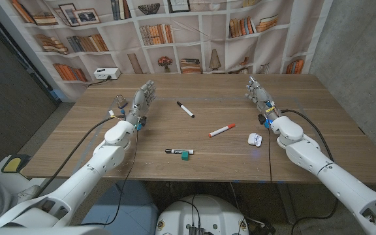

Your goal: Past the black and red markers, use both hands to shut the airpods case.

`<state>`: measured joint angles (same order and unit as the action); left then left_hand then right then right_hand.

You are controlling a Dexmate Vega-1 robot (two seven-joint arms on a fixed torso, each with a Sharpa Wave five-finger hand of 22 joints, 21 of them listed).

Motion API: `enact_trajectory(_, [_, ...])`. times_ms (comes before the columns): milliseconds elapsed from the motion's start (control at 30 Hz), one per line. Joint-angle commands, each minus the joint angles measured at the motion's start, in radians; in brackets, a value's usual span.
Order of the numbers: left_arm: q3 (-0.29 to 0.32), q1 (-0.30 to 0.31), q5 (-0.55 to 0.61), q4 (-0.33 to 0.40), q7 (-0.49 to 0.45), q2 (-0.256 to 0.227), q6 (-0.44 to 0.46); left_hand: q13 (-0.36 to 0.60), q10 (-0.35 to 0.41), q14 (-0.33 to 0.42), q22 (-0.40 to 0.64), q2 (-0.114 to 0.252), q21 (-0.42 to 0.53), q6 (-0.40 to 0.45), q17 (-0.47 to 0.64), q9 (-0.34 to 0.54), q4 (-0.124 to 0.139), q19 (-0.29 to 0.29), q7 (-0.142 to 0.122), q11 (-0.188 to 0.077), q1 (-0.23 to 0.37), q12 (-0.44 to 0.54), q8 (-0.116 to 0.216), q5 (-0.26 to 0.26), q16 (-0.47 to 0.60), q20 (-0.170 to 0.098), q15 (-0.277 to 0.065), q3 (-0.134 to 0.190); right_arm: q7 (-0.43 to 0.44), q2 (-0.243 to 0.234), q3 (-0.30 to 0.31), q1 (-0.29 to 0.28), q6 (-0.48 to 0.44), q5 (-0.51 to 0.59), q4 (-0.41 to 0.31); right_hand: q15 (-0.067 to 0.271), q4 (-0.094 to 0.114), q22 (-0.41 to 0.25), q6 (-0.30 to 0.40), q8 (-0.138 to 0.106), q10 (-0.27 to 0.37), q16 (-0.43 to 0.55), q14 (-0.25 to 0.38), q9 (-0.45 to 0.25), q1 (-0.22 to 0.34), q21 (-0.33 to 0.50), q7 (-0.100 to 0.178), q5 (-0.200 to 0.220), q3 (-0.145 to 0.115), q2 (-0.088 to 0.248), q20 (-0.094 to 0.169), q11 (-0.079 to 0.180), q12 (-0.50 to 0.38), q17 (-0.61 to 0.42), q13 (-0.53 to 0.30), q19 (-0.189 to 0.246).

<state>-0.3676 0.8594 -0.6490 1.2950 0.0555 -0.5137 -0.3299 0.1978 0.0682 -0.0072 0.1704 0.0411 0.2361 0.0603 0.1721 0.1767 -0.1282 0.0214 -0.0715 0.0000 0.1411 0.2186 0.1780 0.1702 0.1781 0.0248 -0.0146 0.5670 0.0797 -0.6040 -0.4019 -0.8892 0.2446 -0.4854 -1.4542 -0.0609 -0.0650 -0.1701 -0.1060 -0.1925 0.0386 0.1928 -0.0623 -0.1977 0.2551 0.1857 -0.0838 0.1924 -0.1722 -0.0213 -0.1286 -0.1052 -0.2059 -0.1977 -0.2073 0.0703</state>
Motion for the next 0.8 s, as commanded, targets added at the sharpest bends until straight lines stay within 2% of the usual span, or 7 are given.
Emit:
enact_trajectory(33, [0.002,0.022,0.007,0.022,-0.002,-0.007,-0.019,0.004,0.008,-0.010,0.005,0.001,-0.007,0.000,0.002,0.002,-0.009,-0.003,-0.002,0.005,0.013,0.004,0.001,0.002,0.001,-0.002,-0.002,0.003,0.026,-0.037,-0.001,-0.027,-0.016,0.048,-0.060,-0.002,-0.017,-0.002,-0.011,-0.004,0.024,0.004,-0.007,-0.004,0.030,-0.002,-0.004,0.005,-0.010,0.001,-0.005,-0.001,-0.012,-0.004,-0.005,-0.009])
enact_trajectory(333, [-0.004,0.017,0.006,0.014,-0.001,0.002,-0.019,0.004,0.008,-0.009,0.005,0.003,-0.009,-0.001,0.002,0.002,-0.010,-0.002,-0.001,0.004,0.015,0.004,0.002,0.002,0.002,0.000,0.000,0.003,0.037,-0.062,0.007,-0.044,-0.015,0.074,-0.081,0.000,-0.040,-0.002,-0.027,-0.005,0.028,0.003,-0.017,-0.004,0.069,-0.003,-0.010,0.005,-0.024,0.006,0.000,-0.003,-0.015,-0.004,-0.009,-0.019])
enact_trajectory(367, [-0.004,0.016,0.007,0.014,-0.002,0.002,-0.017,0.004,0.008,-0.009,0.005,0.003,-0.010,-0.001,0.002,0.002,-0.010,-0.002,-0.001,0.004,0.015,0.004,0.002,0.002,0.002,0.000,0.000,0.003,0.034,-0.064,0.008,-0.047,-0.005,0.076,-0.078,0.001,-0.047,-0.002,-0.021,-0.010,0.027,0.003,-0.019,-0.004,0.083,-0.002,-0.013,0.005,-0.029,0.009,0.000,-0.003,-0.015,-0.004,-0.010,-0.020])
enact_trajectory(400, [-0.005,0.016,0.008,0.015,-0.002,0.000,-0.015,0.004,0.008,-0.009,0.005,0.003,-0.010,-0.001,0.002,0.002,-0.010,-0.002,-0.001,0.004,0.015,0.004,0.002,0.002,0.002,0.000,0.000,0.003,0.038,-0.067,0.010,-0.050,0.000,0.084,-0.080,0.001,-0.066,-0.001,0.000,-0.022,0.039,0.005,-0.020,-0.005,0.120,0.000,-0.012,0.007,-0.044,0.019,-0.001,0.005,-0.022,-0.005,-0.014,-0.021])
enact_trajectory(433, [-0.004,0.016,0.008,0.019,-0.003,-0.002,-0.013,0.004,0.007,-0.009,0.005,0.003,-0.010,-0.002,0.002,0.002,-0.010,-0.002,0.001,0.005,0.016,0.003,0.002,0.002,0.002,0.000,0.000,0.003,0.047,-0.073,0.011,-0.055,-0.006,0.092,-0.088,0.001,-0.071,-0.001,0.004,-0.025,0.043,0.006,-0.019,-0.006,0.130,0.000,-0.012,0.007,-0.048,0.021,-0.003,0.008,-0.024,-0.005,-0.015,-0.022])
enact_trajectory(667, [-0.001,0.026,0.012,0.034,-0.012,-0.008,-0.016,0.004,0.007,-0.010,0.005,0.004,-0.013,0.000,0.001,0.002,-0.011,-0.001,-0.001,0.003,0.017,0.003,0.004,0.001,0.002,0.001,0.000,0.002,0.053,-0.094,0.020,-0.075,-0.005,0.109,-0.110,-0.003,-0.086,-0.001,0.003,-0.026,0.038,0.005,-0.026,-0.006,0.160,-0.001,-0.009,0.008,-0.059,0.024,-0.003,0.005,-0.024,-0.005,-0.017,-0.026])
enact_trajectory(800, [-0.004,0.032,0.015,0.040,-0.009,-0.013,-0.013,0.004,0.014,0.000,0.005,0.005,-0.014,0.003,0.001,0.002,-0.011,0.001,-0.002,0.003,0.018,0.005,0.005,0.001,0.006,0.001,-0.004,0.001,0.049,-0.124,0.019,-0.081,-0.016,0.139,-0.128,-0.001,-0.092,-0.001,-0.004,-0.024,0.032,0.004,-0.031,-0.006,0.174,0.000,-0.010,0.008,-0.063,0.023,-0.004,0.003,-0.022,-0.005,-0.018,-0.028])
